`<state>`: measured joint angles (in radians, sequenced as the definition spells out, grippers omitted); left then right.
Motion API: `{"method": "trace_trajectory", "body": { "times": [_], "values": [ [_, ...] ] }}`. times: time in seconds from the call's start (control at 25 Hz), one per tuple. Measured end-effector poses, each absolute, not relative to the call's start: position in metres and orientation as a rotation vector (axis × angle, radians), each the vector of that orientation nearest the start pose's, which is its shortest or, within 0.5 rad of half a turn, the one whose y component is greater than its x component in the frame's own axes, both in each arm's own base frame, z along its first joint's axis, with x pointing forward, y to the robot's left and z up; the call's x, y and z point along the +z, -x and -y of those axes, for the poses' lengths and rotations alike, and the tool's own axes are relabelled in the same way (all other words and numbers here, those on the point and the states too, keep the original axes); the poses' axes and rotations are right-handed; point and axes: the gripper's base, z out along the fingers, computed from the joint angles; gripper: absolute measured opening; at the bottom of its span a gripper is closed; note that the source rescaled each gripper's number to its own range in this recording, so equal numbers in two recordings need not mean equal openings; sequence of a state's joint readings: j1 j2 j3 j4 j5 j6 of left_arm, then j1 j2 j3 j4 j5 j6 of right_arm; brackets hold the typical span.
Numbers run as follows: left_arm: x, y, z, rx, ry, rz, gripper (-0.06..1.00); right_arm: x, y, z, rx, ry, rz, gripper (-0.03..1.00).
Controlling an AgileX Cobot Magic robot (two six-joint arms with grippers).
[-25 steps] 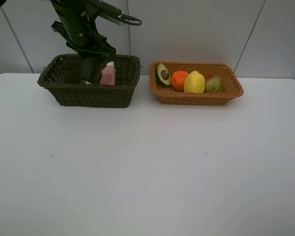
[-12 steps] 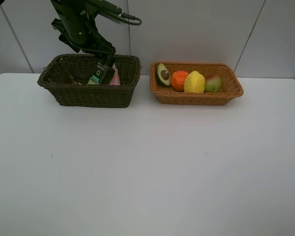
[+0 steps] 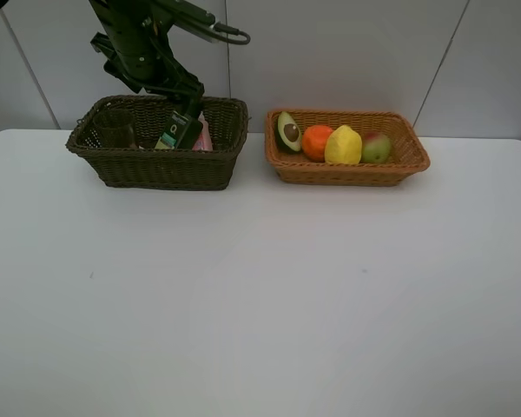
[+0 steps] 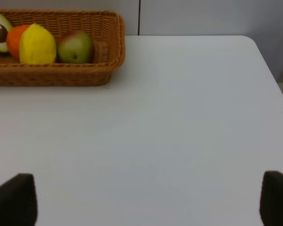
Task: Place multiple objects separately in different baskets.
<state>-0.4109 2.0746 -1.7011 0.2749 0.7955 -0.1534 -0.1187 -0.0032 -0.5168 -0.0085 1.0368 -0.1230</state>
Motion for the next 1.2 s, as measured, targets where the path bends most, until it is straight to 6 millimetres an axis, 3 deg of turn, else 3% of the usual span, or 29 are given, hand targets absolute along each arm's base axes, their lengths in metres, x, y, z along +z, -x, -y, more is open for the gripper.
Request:
{"method": "trace_trajectory", "body": {
  "times": [0.48, 0.88, 1.08, 1.2],
  "values": [
    [0.230, -0.425, 0.165, 0.154, -0.529, -2.573, 1.00, 0.284, 0.006, 0.000, -0.165, 0.004, -2.004, 1.00],
    [0.289, -0.398, 0.151, 0.164, -0.478, -2.554, 1.00, 0.284, 0.006, 0.000, -0.165, 0.004, -2.004, 1.00],
    [0.318, -0.376, 0.141, 0.155, -0.458, -2.524, 1.00, 0.284, 0.006, 0.000, -0.165, 0.004, -2.004, 1.00],
    [0.325, -0.358, 0.133, 0.153, -0.457, -2.519, 1.00, 0.284, 0.006, 0.000, -0.165, 0.004, -2.004, 1.00]
  ]
}}
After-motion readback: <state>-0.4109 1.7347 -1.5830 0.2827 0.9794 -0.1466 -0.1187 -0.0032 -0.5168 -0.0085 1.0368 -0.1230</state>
